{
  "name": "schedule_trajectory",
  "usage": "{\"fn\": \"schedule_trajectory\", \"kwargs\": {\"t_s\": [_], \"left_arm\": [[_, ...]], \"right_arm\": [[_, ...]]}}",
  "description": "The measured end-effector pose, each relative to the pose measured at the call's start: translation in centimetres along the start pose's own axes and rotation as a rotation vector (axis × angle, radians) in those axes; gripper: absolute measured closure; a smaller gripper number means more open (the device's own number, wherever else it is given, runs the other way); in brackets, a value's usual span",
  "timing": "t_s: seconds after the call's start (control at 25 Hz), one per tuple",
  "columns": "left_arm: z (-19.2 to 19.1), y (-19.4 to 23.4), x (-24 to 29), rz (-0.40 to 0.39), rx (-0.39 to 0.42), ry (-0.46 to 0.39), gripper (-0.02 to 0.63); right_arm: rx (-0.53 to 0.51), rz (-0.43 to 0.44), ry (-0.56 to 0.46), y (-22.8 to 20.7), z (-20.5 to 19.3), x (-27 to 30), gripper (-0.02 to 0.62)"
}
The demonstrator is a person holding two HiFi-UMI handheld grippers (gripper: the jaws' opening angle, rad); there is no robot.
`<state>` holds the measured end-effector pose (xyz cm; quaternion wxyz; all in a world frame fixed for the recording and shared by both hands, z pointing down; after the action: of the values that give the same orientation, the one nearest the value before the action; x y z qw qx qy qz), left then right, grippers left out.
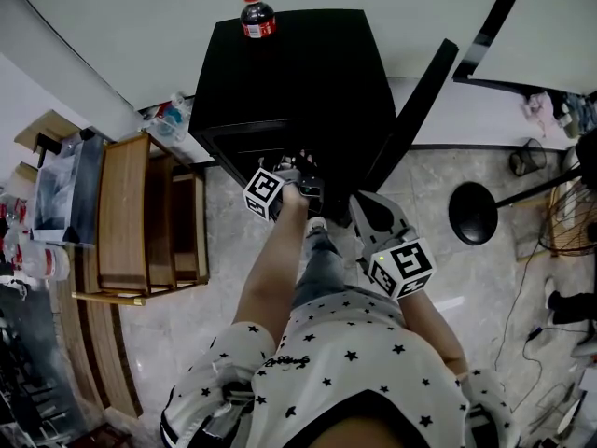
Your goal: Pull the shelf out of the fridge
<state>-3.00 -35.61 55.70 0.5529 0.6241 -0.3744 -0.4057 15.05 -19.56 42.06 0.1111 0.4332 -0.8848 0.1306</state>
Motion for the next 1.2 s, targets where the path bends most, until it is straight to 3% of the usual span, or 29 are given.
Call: {"fn": "schedule_trajectory", "kwargs": {"t_s": [1.2], "left_arm": [[-3.8, -0.9, -7.2, -0.007, -0.022, -0.003, 0.575]], "right_arm": [[-0.02, 0.018, -0.042, 3.3, -0.6, -2.9, 0.601]]}}
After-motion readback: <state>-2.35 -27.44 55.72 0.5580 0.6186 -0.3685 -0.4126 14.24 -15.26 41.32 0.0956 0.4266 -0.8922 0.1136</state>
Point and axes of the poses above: the fingertips, and each gripper's own axes: x forward along the fingers, y to its left, z out of its top, the point moved 6 cm from there along -x, backward along the fingers, and after that the axes turned 10 degrees about y, right-handed, at the moved point
